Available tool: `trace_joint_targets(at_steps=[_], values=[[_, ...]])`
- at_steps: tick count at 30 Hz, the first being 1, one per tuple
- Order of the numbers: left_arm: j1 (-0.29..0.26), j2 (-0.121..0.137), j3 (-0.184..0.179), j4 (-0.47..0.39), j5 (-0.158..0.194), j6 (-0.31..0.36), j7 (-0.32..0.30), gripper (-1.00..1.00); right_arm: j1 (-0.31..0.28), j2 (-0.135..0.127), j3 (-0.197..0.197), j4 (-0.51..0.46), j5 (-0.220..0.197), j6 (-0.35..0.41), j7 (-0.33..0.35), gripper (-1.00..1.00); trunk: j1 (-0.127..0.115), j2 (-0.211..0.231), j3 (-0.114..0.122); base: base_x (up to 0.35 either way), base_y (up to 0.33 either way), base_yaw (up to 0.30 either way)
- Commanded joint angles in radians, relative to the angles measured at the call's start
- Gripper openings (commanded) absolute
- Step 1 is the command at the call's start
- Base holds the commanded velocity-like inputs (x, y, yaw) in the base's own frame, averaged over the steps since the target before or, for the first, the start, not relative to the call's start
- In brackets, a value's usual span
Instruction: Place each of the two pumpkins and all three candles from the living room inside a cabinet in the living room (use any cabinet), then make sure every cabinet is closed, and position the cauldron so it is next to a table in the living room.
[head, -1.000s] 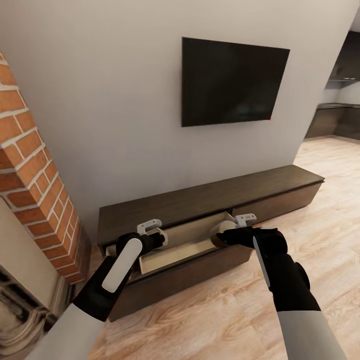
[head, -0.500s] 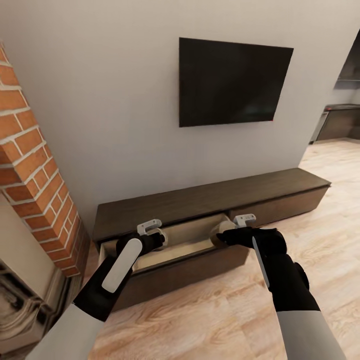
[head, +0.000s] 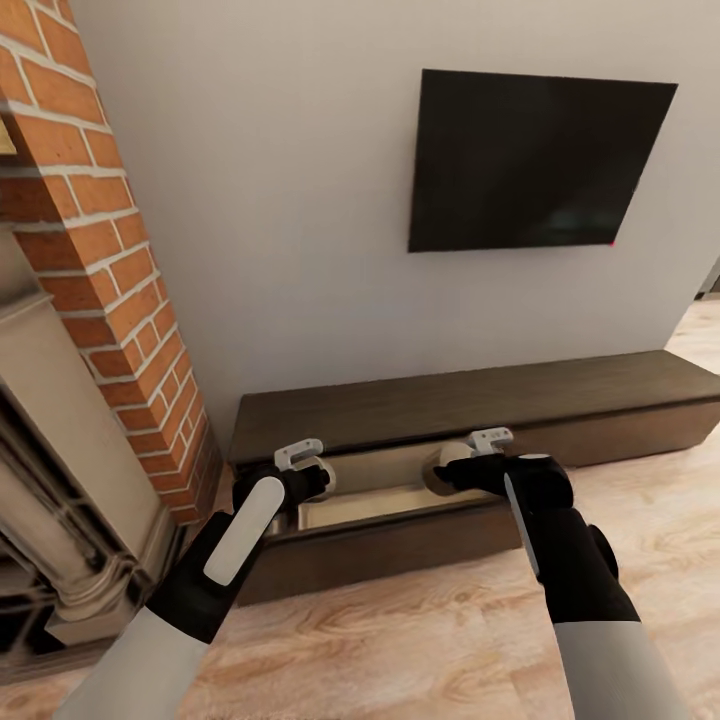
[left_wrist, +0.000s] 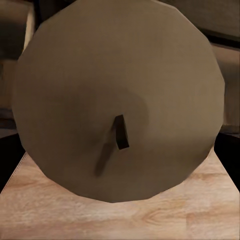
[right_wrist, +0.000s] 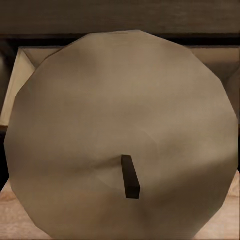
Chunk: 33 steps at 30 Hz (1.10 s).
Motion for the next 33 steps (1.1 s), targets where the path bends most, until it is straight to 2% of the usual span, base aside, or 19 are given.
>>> trace_joint_targets(at_steps=[1, 3, 5, 6, 7, 9, 11, 14, 21, 25, 28, 29, 31, 32, 33], values=[[0.0, 0.0, 0.0, 0.0, -0.001, 0.0, 0.0, -1.0, 0.0, 0.0, 0.0, 0.0, -0.004, 0.001, -0.008, -1.0, 0.0, 0.0, 0.0, 0.0, 0.0, 0.289], [0.0, -0.001, 0.0, 0.001, -0.001, 0.001, 0.002, -1.0, 0.0, 0.0, 0.001, 0.002, -0.004, 0.001, -0.039, -1.0, 0.0, 0.0, -0.001, 0.0, 0.0, 0.289], [0.0, -0.002, 0.0, 0.007, -0.002, 0.001, 0.004, -1.0, 0.0, 0.004, 0.002, 0.004, -0.005, 0.001, -0.102, -1.0, 0.0, 0.0, -0.002, 0.02, -0.019, 0.289], [0.0, -0.003, 0.0, 0.013, -0.002, 0.001, 0.004, -1.0, 0.0, 0.011, 0.002, 0.006, -0.006, 0.001, -0.147, -1.0, 0.0, 0.0, -0.003, 0.069, -0.064, 0.288], [0.0, -0.004, 0.0, 0.026, -0.002, 0.001, 0.005, -1.0, 0.0, 0.026, 0.002, 0.009, -0.009, 0.0, -0.249, -1.0, 0.0, 0.0, -0.003, 0.124, -0.115, 0.28], [0.0, -0.004, -0.001, 0.032, -0.001, 0.001, 0.006, -1.0, 0.0, 0.038, 0.003, 0.01, -0.014, -0.001, -0.34, -1.0, 0.0, 0.0, -0.003, 0.144, -0.133, 0.162], [0.0, -0.01, -0.003, 0.035, -0.001, 0.001, 0.006, -1.0, 0.0, 0.056, 0.003, 0.021, -0.017, -0.002, -0.377, -1.0, 0.0, 0.0, -0.004, 0.078, -0.074, 0.04], [0.0, -0.015, -0.003, 0.035, -0.001, 0.001, 0.006, -1.0, 0.0, 0.06, 0.004, 0.04, -0.018, -0.004, -0.38, -1.0, 0.0, 0.0, -0.004, 0.018, -0.018, 0.009], [0.0, -0.022, -0.003, 0.021, 0.001, 0.001, 0.005, -1.0, 0.0, 0.06, 0.007, 0.046, -0.02, 0.007, -0.274, -1.0, 0.0, 0.0, -0.004, 0.122, -0.113, 0.001], [0.0, -0.029, -0.003, 0.027, 0.0, 0.001, 0.007, -1.0, 0.0, 0.062, 0.024, 0.056, -0.021, 0.011, -0.269, -1.0, 0.0, 0.0, -0.004, 0.012, -0.012, 0.0], [-0.001, -0.035, -0.003, 0.075, -0.006, 0.001, 0.016, -1.0, -0.004, 0.063, 0.028, 0.115, -0.019, 0.011, -0.274, -1.0, 0.0, 0.0, -0.004, 0.001, -0.001, 0.0], [-0.002, -0.039, -0.003, 0.095, -0.007, 0.001, 0.033, -1.0, -0.005, 0.063, 0.028, 0.124, -0.018, 0.011, -0.275, -1.0, 0.0, 0.0, -0.004, 0.0, 0.0, 0.0], [-0.007, -0.056, -0.003, 0.131, -0.007, 0.0, 0.111, -1.0, -0.006, 0.064, 0.029, 0.133, -0.017, 0.011, -0.275, -1.0, 0.0, 0.0, -0.004, 0.0, 0.0, 0.0], [-0.011, -0.067, -0.003, 0.148, -0.003, 0.0, 0.211, -1.0, -0.006, 0.065, 0.029, 0.141, -0.016, 0.011, -0.276, -1.0, 0.0, 0.0, -0.004, 0.0, 0.0, 0.0], [-0.011, -0.069, -0.003, 0.15, -0.001, 0.0, 0.247, -1.0, -0.006, 0.068, 0.029, 0.143, -0.016, 0.011, -0.276, -1.0, 0.0, 0.0, -0.004, 0.0, 0.0, 0.0]])
